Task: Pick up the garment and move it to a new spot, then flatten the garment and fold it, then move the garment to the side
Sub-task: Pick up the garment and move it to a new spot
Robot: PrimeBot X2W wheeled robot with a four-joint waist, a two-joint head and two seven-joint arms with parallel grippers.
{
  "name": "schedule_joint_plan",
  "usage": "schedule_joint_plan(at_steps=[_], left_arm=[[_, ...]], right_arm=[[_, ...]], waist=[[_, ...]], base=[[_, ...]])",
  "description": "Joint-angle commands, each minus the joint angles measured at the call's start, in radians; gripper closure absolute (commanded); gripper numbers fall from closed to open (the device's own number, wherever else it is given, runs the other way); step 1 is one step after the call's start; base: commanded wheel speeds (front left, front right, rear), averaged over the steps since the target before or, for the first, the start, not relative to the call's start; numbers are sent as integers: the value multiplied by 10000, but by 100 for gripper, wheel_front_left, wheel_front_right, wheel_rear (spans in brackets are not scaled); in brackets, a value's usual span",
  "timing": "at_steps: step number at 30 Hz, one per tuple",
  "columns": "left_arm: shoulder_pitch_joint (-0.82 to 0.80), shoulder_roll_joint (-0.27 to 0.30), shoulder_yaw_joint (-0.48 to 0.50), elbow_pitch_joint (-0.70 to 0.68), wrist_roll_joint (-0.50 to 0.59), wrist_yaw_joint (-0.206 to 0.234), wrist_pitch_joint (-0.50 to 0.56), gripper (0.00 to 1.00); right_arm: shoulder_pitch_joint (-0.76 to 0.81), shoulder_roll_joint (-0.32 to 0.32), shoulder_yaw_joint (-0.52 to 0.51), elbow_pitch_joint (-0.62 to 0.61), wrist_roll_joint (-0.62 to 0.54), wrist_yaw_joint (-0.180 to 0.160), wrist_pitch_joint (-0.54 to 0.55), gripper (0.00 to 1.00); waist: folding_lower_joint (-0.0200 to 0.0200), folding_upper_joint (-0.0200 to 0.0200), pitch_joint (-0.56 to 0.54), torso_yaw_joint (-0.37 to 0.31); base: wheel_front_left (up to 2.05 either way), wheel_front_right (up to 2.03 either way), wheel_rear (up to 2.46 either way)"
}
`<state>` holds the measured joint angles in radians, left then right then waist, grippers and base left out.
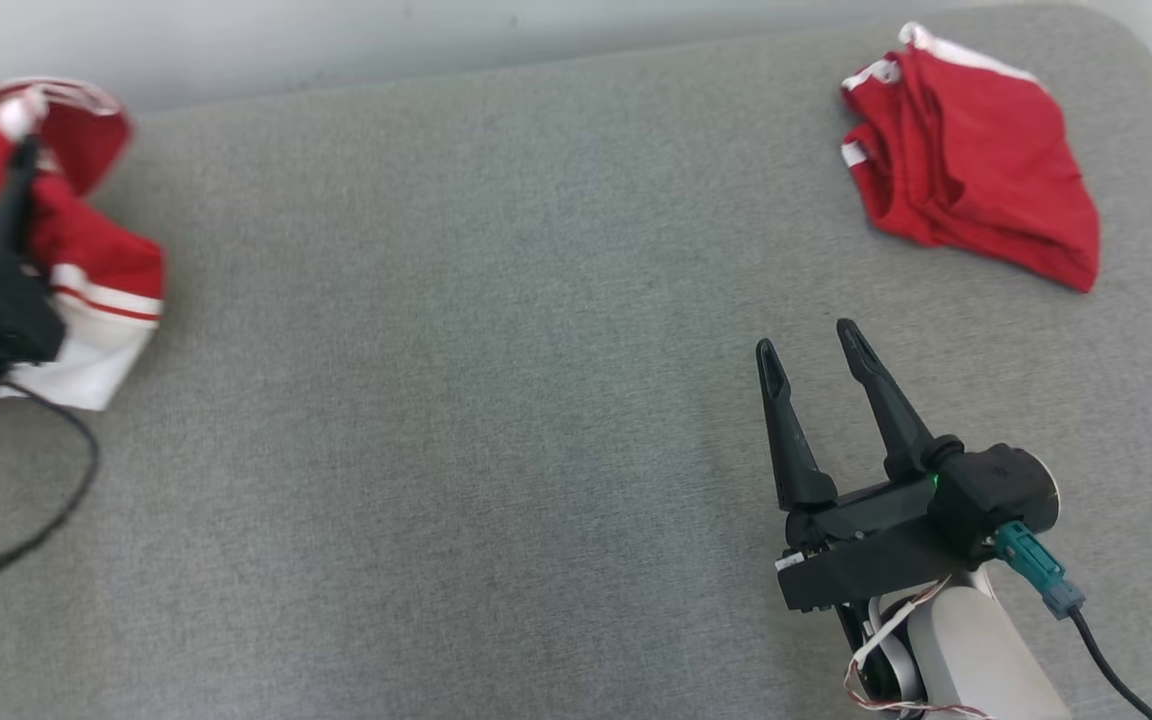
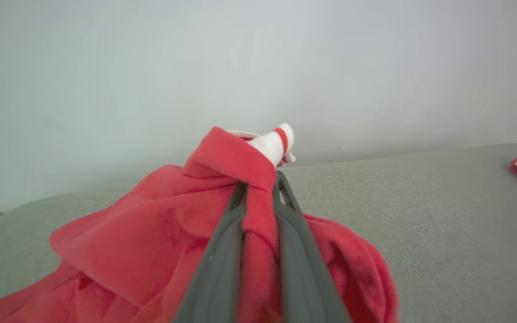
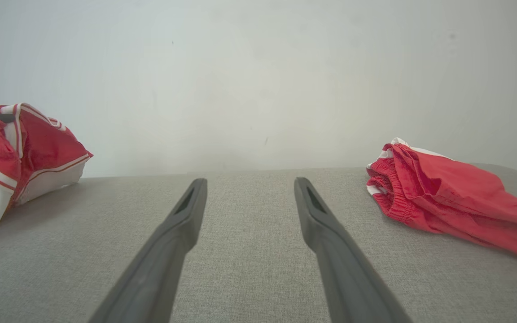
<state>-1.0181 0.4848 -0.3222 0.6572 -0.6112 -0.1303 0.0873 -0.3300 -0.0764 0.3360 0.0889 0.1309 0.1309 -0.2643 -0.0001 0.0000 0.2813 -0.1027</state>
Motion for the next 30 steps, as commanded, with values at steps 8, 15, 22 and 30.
schedule_joint_plan(at_steps=[8,15,22,30], left_arm=[[1192,-646,-612,-2391,-327,153,647,100],[2080,-1260,-1193,-3669,-516,276,985,100],[2717,-2295,-2030,-4537,-587,416,1013,100],[3450,-3415,-2522,-4084,-615,546,158,100]], right_arm=[[386,149,-119,4,205,-2,-21,0],[500,196,-198,14,282,-2,-21,0],[574,221,-334,-69,237,-2,-21,0],[623,246,-390,-32,291,-2,-21,0]], waist=[[1,0,-610,-572],[1,0,-768,-847],[1,0,-808,-955],[1,0,-693,-960]], base=[[0,0,0],[0,0,0],[0,0,0],[0,0,0]])
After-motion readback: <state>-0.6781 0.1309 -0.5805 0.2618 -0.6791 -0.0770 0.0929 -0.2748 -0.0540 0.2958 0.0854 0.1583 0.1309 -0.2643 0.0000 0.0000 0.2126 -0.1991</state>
